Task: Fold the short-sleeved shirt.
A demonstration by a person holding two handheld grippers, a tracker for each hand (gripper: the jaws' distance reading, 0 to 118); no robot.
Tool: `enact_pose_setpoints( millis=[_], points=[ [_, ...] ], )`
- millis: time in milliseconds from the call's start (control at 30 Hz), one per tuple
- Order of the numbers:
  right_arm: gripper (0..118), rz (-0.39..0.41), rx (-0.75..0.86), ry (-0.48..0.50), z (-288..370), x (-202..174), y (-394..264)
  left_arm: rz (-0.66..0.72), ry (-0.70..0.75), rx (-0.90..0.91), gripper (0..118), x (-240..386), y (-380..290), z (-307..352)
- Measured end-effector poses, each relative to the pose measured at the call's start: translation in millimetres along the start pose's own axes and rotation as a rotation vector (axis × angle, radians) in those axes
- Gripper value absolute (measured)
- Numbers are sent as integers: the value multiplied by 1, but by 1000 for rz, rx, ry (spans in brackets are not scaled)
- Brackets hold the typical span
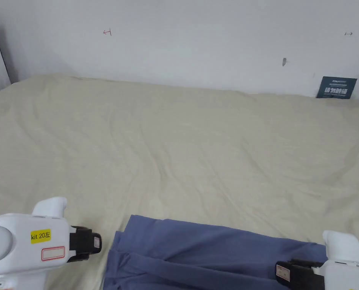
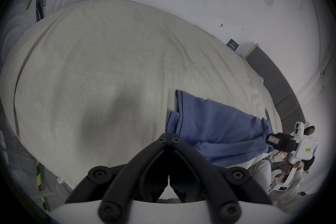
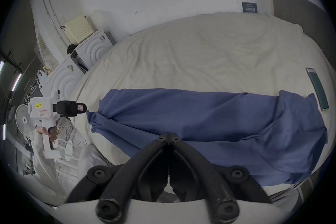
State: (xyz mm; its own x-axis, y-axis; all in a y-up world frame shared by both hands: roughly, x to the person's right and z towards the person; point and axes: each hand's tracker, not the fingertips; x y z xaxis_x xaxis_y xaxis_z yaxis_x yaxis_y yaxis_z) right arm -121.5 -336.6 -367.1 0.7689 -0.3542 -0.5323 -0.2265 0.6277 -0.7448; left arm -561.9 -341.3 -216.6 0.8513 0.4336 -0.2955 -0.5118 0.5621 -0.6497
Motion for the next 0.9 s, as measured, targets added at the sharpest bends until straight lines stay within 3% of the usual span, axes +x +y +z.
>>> enact_pose_setpoints(
  millis=[100,133,233,267,533,600,833,867,900],
  points=[
    [0,8,-6,-10,-6,-6,3,85,-159,11,0,1,10,-7],
    [0,16,-10,-21,-8,-7,4,113,-224,-26,5,-1,15,-13],
    [0,20,-27,-37,-13,-8,4,142,-339,-92,113,-5,23,-38],
    [0,15,-32,-36,-14,-7,3,128,-353,-95,118,-5,21,-44],
    [0,-21,-47,-54,-18,-1,1,200,-352,-181,118,-3,18,-79],
    [0,-21,-52,-56,-19,0,1,164,-274,-200,118,0,13,-79],
    [0,-23,-63,-36,-24,-1,-2,167,-327,-192,118,-6,21,-91],
    [0,-26,-63,-32,-25,-1,-3,153,-335,-199,111,-3,21,-92],
    [0,-30,-64,-26,-25,-1,-4,129,-348,-216,95,0,22,-94]
  ],
)
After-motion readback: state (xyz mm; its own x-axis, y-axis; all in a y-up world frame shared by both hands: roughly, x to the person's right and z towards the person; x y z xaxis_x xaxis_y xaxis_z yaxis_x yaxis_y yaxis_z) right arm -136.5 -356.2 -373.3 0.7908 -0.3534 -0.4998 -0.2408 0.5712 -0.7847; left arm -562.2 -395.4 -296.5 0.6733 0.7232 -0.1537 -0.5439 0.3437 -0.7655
